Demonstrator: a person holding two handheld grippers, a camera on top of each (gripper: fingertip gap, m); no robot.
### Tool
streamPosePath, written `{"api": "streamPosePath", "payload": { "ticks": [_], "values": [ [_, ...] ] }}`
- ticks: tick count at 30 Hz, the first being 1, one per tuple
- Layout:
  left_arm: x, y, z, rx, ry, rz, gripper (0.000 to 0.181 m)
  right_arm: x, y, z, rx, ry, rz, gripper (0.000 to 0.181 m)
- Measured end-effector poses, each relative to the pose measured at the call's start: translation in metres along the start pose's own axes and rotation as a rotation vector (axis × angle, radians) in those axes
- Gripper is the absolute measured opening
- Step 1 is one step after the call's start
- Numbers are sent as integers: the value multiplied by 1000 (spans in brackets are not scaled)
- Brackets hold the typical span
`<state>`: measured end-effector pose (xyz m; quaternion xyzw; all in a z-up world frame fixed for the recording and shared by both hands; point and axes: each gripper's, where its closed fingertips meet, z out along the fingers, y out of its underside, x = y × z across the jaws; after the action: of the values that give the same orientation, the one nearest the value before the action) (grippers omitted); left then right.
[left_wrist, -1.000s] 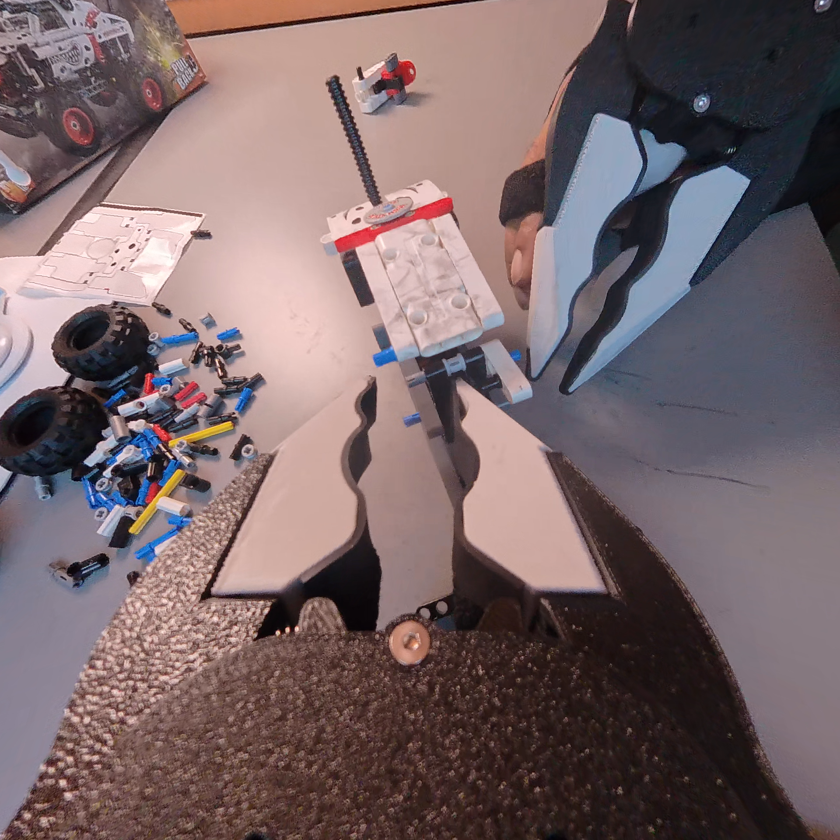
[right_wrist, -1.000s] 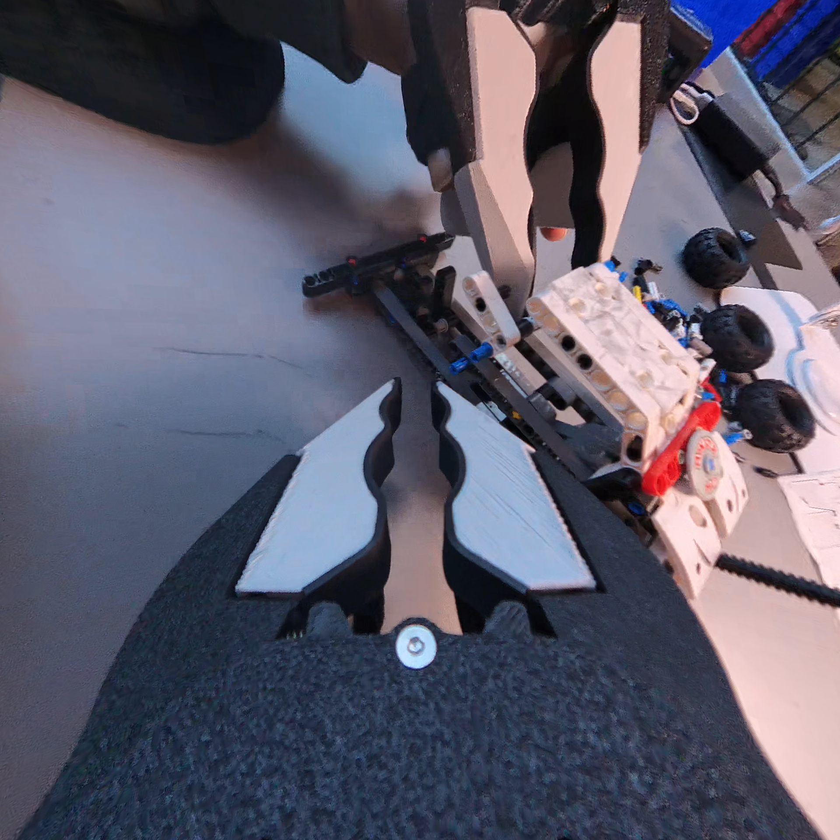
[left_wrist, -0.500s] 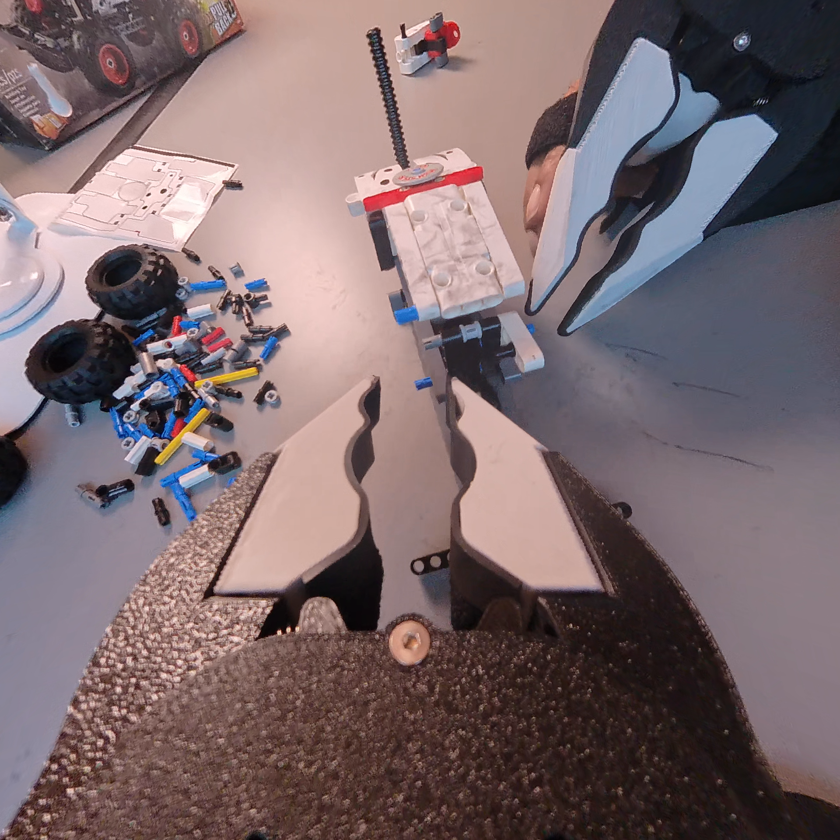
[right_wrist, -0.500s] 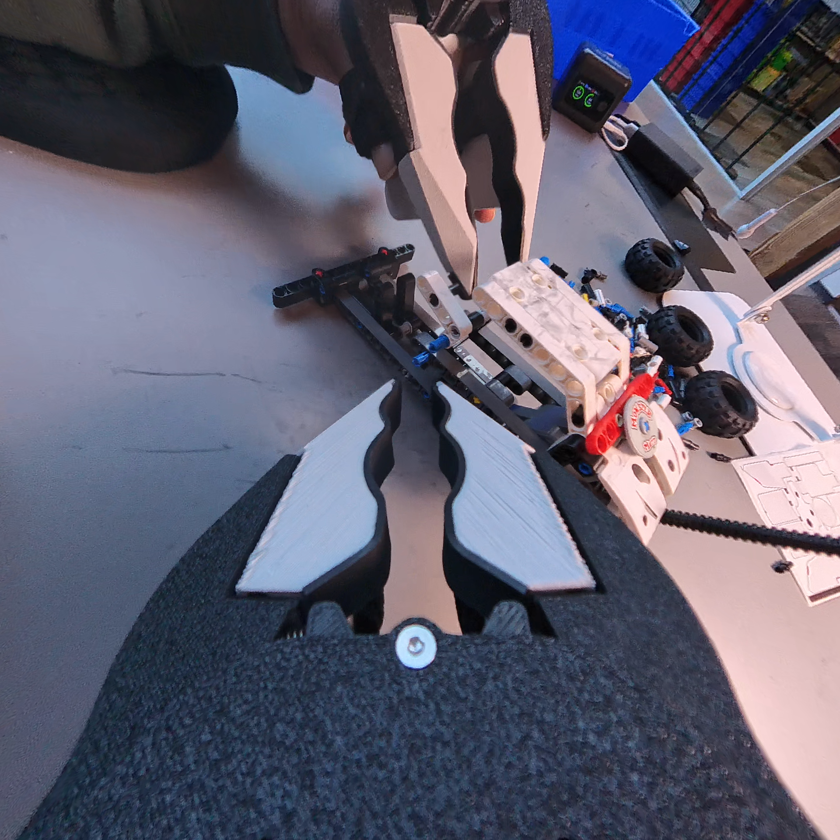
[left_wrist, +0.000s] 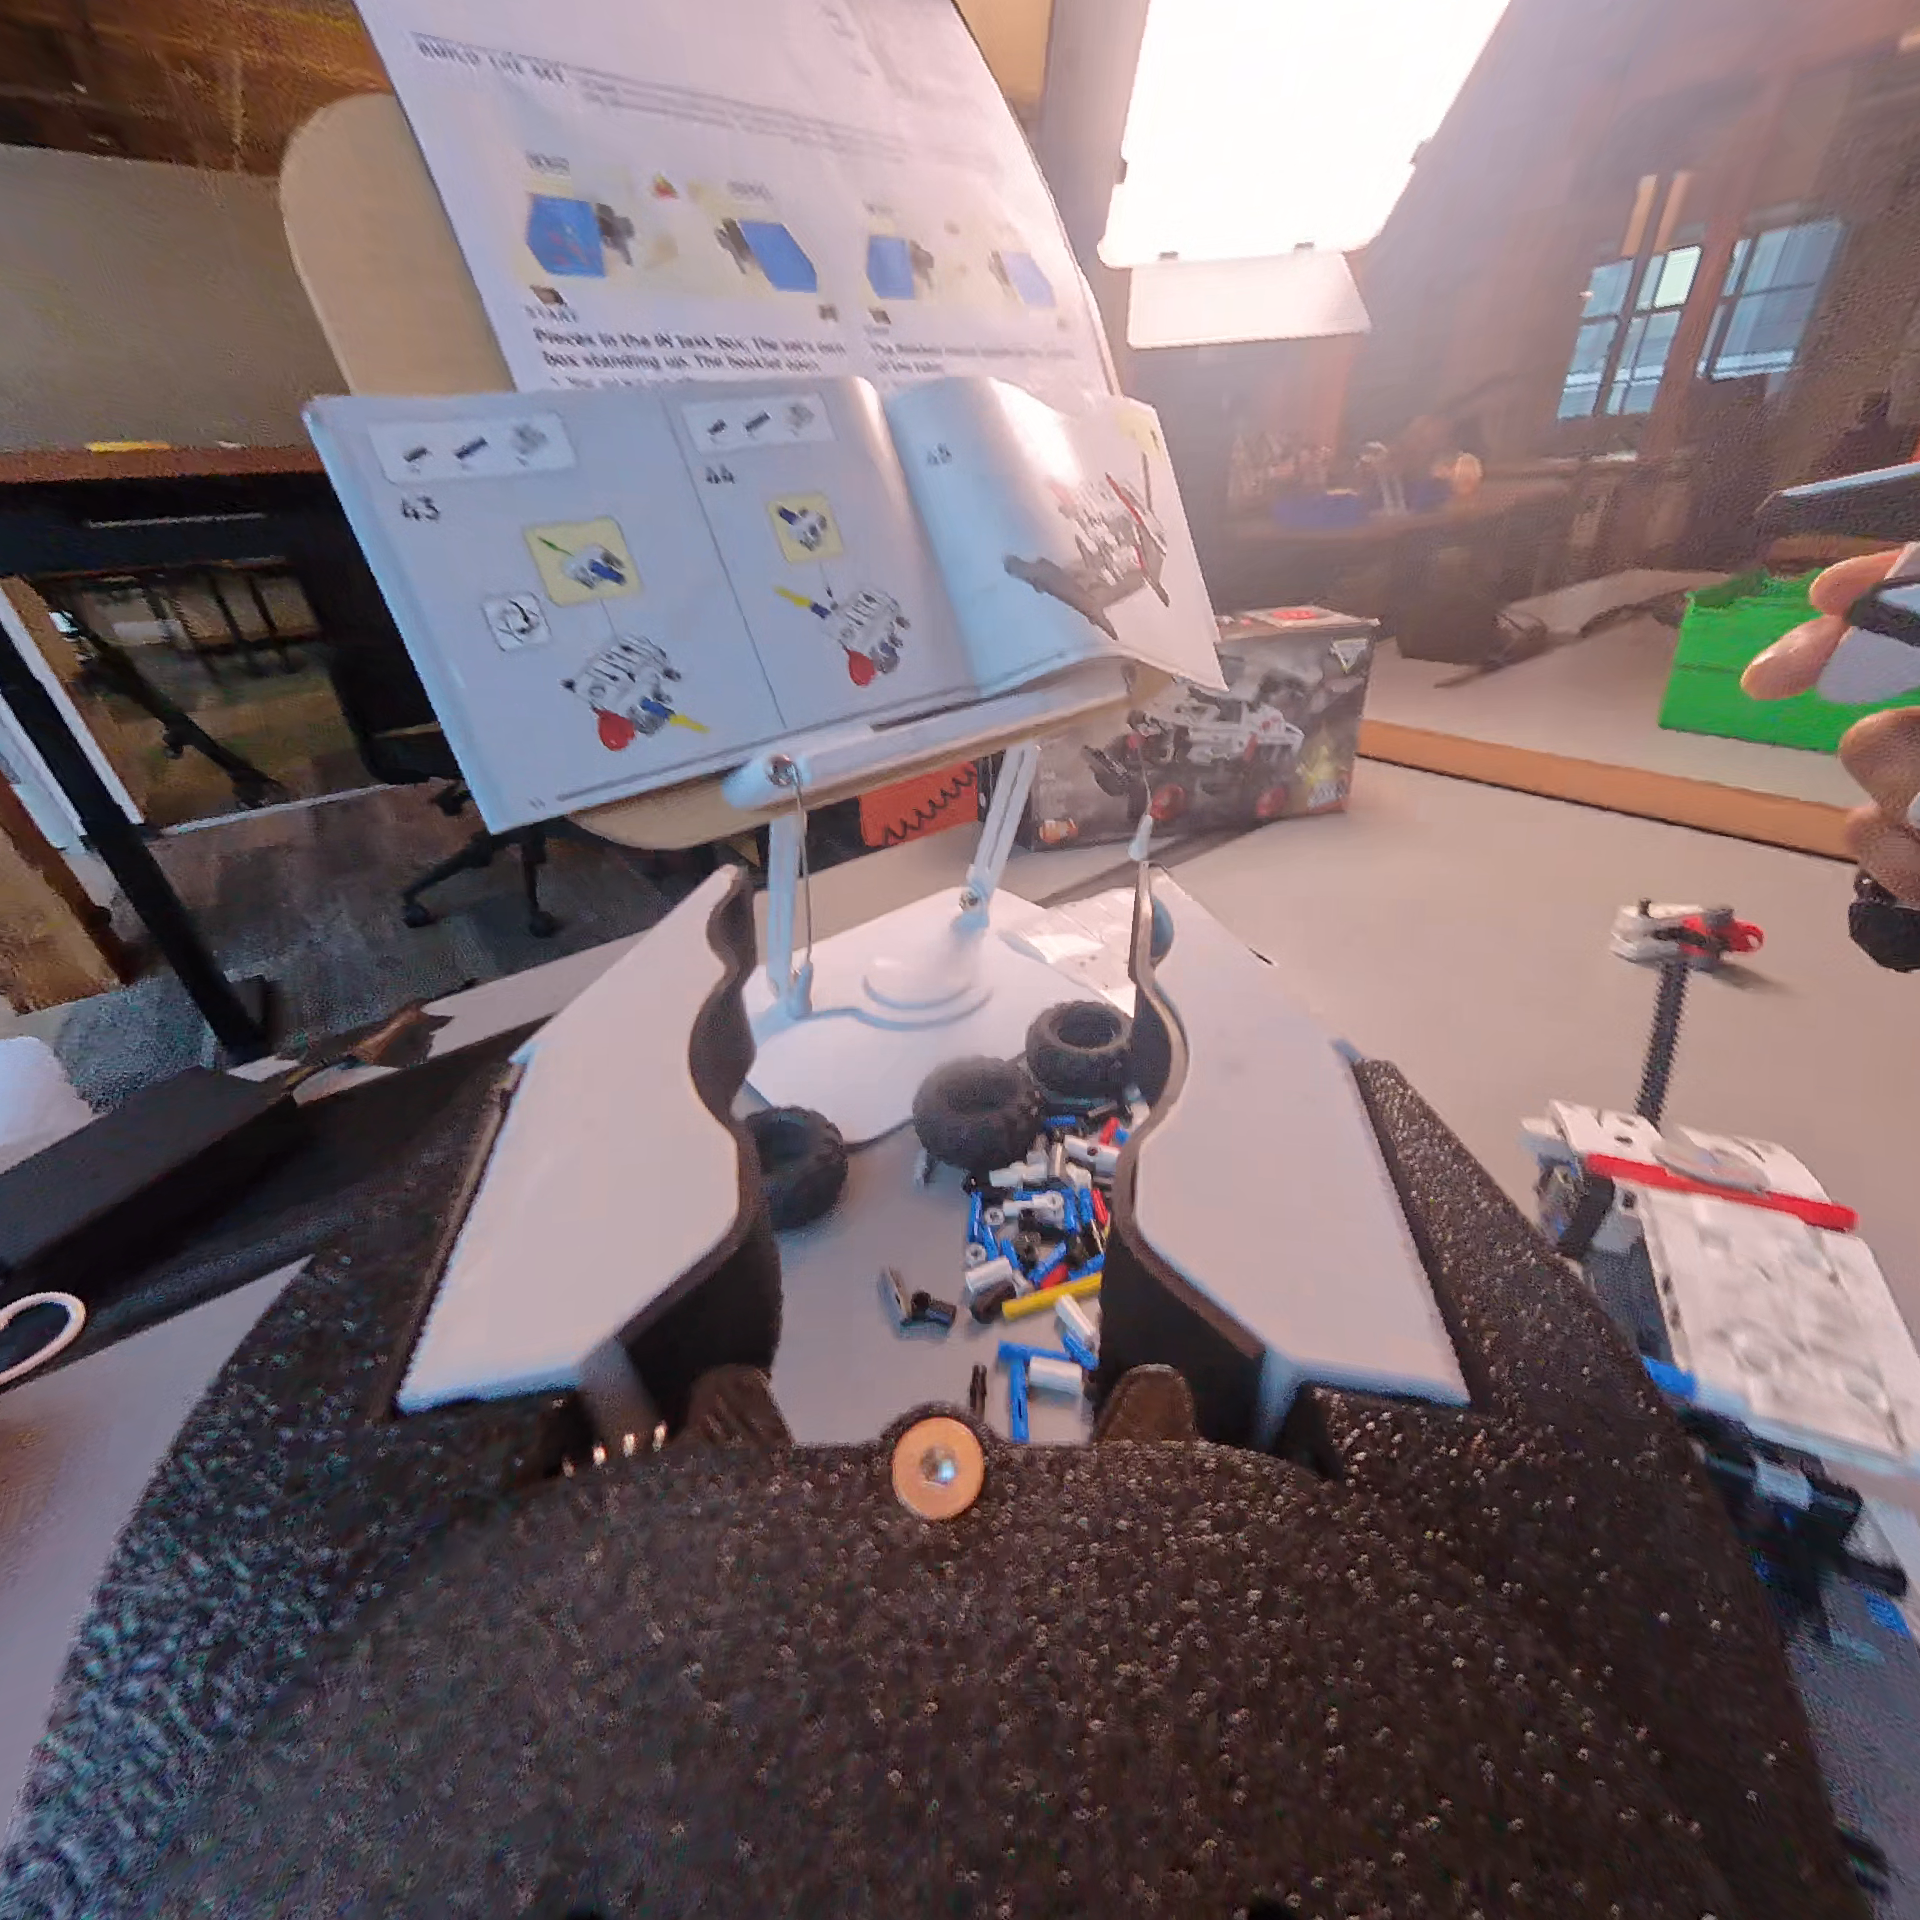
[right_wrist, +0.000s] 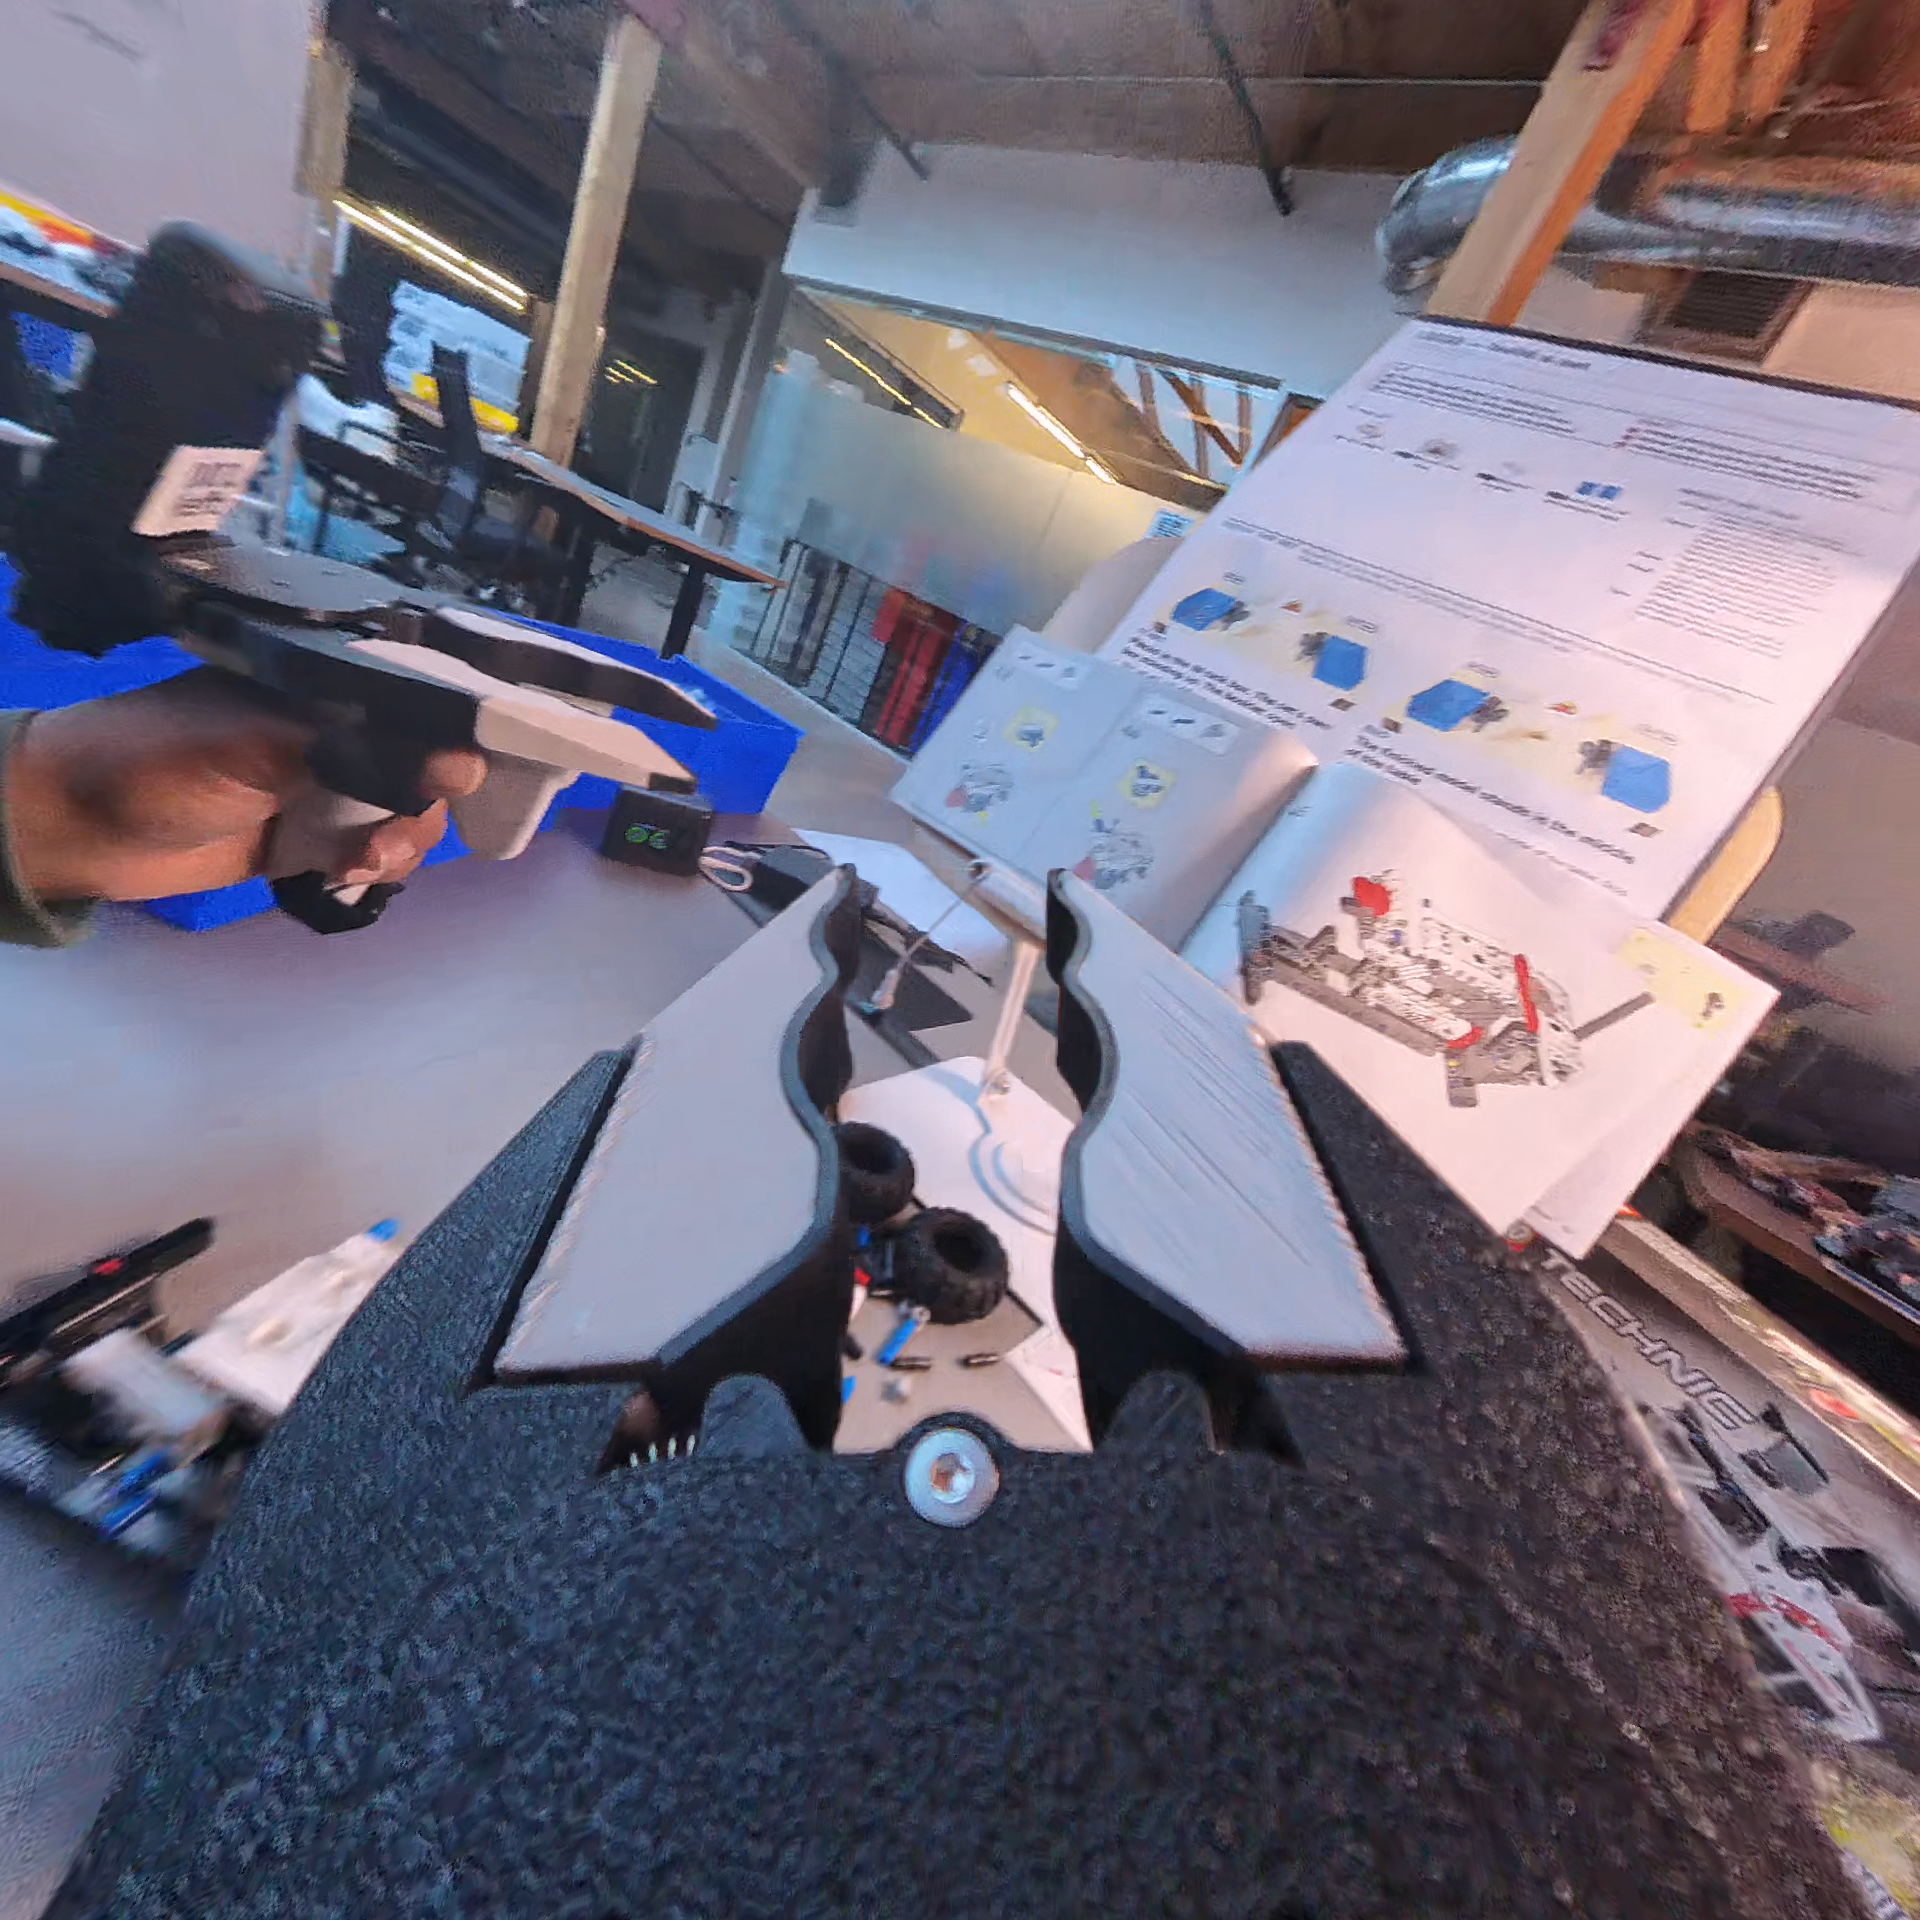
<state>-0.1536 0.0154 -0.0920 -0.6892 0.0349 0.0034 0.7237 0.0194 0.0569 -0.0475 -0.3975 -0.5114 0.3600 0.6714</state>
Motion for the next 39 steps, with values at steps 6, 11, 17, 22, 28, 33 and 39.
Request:
{"api": "streamPosePath", "payload": {
  "ticks": [6,11,17,22,28,33,39],
  "values": [
    [-31,-30,50,62,-72,-40,74,62,33,72,-126,65,73,39],
    [-45,-33,91,79,-90,-126,69,95,75,131,-233,67,71,21],
    [-56,-19,118,32,-130,-86,67,166,137,136,-453,346,11,17],
    [-59,-11,135,-5,-157,-1,61,168,140,129,-365,340,81,22],
    [-64,-14,147,-15,-241,107,38,142,99,92,-148,281,271,21],
    [-74,-11,158,-67,-284,77,31,103,88,39,-118,231,319,20],
    [-80,-3,166,-99,-303,95,29,80,100,-24,-180,239,321,20]
  ]
}}
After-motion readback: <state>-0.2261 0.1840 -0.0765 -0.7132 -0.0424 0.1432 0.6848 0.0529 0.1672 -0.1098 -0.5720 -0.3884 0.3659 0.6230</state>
